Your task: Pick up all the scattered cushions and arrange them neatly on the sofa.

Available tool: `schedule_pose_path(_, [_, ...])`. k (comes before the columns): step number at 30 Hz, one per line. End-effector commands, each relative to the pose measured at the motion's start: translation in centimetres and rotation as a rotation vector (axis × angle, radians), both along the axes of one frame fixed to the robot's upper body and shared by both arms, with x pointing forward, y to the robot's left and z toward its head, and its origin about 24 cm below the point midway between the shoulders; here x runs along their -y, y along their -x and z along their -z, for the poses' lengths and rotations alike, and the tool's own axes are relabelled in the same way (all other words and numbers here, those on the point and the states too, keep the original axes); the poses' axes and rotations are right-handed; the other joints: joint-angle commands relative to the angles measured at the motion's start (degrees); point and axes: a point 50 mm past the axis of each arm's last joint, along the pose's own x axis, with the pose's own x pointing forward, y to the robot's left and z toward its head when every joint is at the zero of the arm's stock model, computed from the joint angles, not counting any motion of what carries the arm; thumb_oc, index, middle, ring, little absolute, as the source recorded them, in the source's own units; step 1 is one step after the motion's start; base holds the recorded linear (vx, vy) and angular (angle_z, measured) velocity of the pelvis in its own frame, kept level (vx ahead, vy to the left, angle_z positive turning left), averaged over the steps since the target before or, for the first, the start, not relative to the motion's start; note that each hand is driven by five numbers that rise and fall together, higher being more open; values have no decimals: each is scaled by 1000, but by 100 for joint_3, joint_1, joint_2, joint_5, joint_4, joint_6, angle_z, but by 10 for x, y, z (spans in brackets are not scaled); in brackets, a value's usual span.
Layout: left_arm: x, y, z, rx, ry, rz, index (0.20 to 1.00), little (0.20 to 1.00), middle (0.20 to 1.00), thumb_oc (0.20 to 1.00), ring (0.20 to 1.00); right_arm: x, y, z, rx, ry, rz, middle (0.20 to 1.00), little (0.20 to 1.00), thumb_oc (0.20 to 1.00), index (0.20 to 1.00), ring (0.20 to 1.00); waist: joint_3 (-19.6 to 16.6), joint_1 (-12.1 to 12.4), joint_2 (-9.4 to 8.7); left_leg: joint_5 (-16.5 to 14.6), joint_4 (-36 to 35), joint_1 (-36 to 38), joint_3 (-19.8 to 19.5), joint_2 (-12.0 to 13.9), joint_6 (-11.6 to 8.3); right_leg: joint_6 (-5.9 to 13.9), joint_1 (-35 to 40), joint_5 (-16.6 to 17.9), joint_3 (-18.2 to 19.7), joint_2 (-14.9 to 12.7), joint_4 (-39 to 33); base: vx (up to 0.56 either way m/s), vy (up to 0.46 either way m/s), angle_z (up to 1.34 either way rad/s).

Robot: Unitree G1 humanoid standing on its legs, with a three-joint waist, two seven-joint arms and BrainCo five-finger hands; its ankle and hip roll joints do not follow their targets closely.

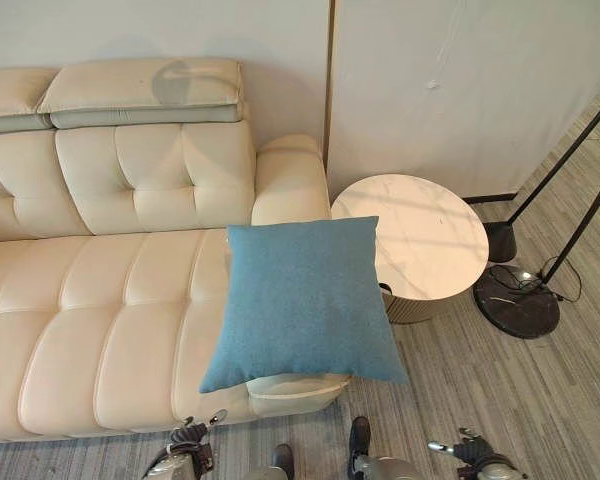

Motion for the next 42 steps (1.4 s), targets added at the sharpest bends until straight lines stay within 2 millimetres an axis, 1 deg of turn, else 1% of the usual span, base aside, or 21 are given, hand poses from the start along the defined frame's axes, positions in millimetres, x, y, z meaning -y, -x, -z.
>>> schedule_pose_path(1, [-76,-20,-44,97,-180,-92,1000,1000,1000,1000,1000,58,-22,-44,121,136,34,1000,1000,1000,1000,1000,-194,-174,-5,-164,-38,-139,191,-152,-146,329,465,-1085,-5,-34,11,69,-7,-5])
schedule_pose_path(2, [-85,-25,-53,124,-203,-92,1000,1000,1000,1000,1000,66,-30,-56,161,161,27,1000,1000,1000,1000,1000,-204,-193,12,-167,-38,-125,204,-144,-158,334,479,-1094,-2,-28,11,70,4,-7])
schedule_pose_path(3, [-97,-37,-69,190,-223,-113,1000,1000,1000,1000,1000,81,-52,-86,261,218,-7,1000,1000,1000,1000,1000,-226,-219,35,-182,-38,-108,223,-136,-175,342,493,-1113,13,-21,11,61,16,-11])
schedule_pose_path(8, [-94,-72,-92,362,-180,-147,1000,1000,1000,1000,1000,76,-96,-129,412,263,-139,1000,1000,1000,1000,1000,-250,-255,83,-222,-38,-73,243,-125,-184,351,529,-1144,17,-17,11,25,9,-5])
schedule_pose_path(9, [-83,-89,-96,414,-138,-134,1000,1000,1000,1000,1000,61,-115,-138,461,247,-200,1000,1000,1000,1000,1000,-241,-257,97,-226,-38,-83,249,-126,-181,348,520,-1144,22,-20,11,0,0,0])
schedule_pose_path(10, [-83,-89,-97,415,-138,-135,1000,1000,1000,1000,1000,61,-115,-138,462,247,-201,1000,1000,1000,1000,1000,-235,-261,97,-226,-38,-83,248,-126,-181,348,520,-1144,22,-20,11,6,31,-3])
schedule_pose_path(13, [-46,-130,-105,487,-67,-41,1000,1000,1000,1000,1000,17,-165,-155,547,215,-341,1000,1000,1000,1000,1000,-94,-247,140,-182,-38,-256,240,-139,-171,352,351,-1069,18,-54,11,-44,25,-7])
schedule_pose_path(14, [-46,-130,-105,488,-67,-42,1000,1000,1000,1000,1000,16,-165,-155,549,216,-341,1000,1000,1000,1000,1000,-95,-253,140,-179,-38,-267,240,-139,-170,352,340,-1066,18,-55,11,-65,18,-4])
schedule_pose_path(15, [-37,-141,-110,511,-56,-24,1000,1000,1000,1000,1000,1,-180,-161,586,199,-368,1000,1000,1000,1000,1000,-39,-241,148,-149,-38,-373,238,-136,-164,351,231,-1032,23,-65,11,-74,20,1])
schedule_pose_path(18, [-12,-177,-131,574,-40,33,1000,1000,1000,1000,1000,-46,-225,-196,744,115,-394,1000,1000,1000,1000,1000,191,-229,201,12,-38,-837,221,-132,-163,337,-251,-872,49,-101,11,-138,29,0])
schedule_pose_path(19, [-12,-177,-132,577,-40,32,1000,1000,1000,1000,1000,-46,-226,-197,748,115,-394,1000,1000,1000,1000,1000,189,-232,201,17,-38,-858,222,-133,-162,336,-272,-867,50,-101,11,-104,16,8])
schedule_pose_path(21, [-4,-196,-148,603,-57,66,1000,1000,1000,1000,1000,-74,-248,-223,822,93,-422,1000,1000,1000,1000,1000,296,-228,209,131,-38,-1212,204,-150,-180,322,-635,-743,78,-111,11,-73,12,10])
schedule_pose_path(22, [-4,-196,-149,604,-57,65,1000,1000,1000,1000,1000,-74,-248,-223,824,93,-422,1000,1000,1000,1000,1000,288,-230,208,136,-38,-1234,206,-150,-180,321,-657,-738,80,-111,11,-35,2,7])
schedule_pose_path(24, [2,-208,-160,614,-72,95,1000,1000,1000,1000,1000,-97,-261,-244,888,75,-450,1000,1000,1000,1000,1000,325,-224,169,216,-38,-1508,207,-155,-195,311,-930,-654,109,-124,11,0,0,0])
schedule_pose_path(27, [4,-213,-166,633,-76,96,1000,1000,1000,1000,1000,-105,-265,-252,911,73,-458,1000,1000,1000,1000,1000,333,-224,155,240,-38,-1594,201,-161,-199,311,-1012,-630,119,-127,11,0,0,0])
schedule_pose_path(28, [17,-220,-170,655,-47,109,1000,1000,1000,1000,1000,-126,-268,-254,930,27,-471,1000,1000,1000,1000,1000,388,-214,117,267,-38,-1716,183,-177,-198,301,-1143,-601,150,-117,11,0,0,0])
schedule_pose_path(29, [16,-220,-170,655,-47,109,1000,1000,1000,1000,1000,-126,-268,-254,930,27,-470,1000,1000,1000,1000,1000,383,-214,116,268,-38,-1722,184,-178,-198,301,-1149,-600,150,-117,11,19,15,-9])
schedule_pose_path(33, [39,-224,-169,647,-58,206,1000,1000,1000,1000,1000,-160,-261,-236,891,-58,-539,1000,1000,1000,1000,1000,531,-191,101,286,-38,-1751,150,-202,-186,270,-1175,-604,144,-135,11,5,8,-1])
schedule_pose_path(36, [49,-225,-168,648,-60,247,1000,1000,1000,1000,1000,-170,-256,-226,869,-95,-556,1000,1000,1000,1000,1000,586,-180,108,290,-38,-1765,132,-210,-186,265,-1177,-600,130,-146,11,-4,6,4])
schedule_pose_path(38, [67,-225,-171,686,-49,310,1000,1000,1000,1000,1000,-186,-247,-214,860,-167,-566,1000,1000,1000,1000,1000,694,-150,131,306,-38,-1793,104,-223,-183,256,-1197,-590,101,-161,11,-18,10,5])
schedule_pose_path(42, [76,-216,-162,688,-26,337,1000,1000,1000,1000,1000,-198,-235,-200,834,-226,-584,1000,1000,1000,1000,1000,752,-130,135,288,-38,-1759,85,-233,-171,246,-1158,-606,86,-170,11,-2,13,7])
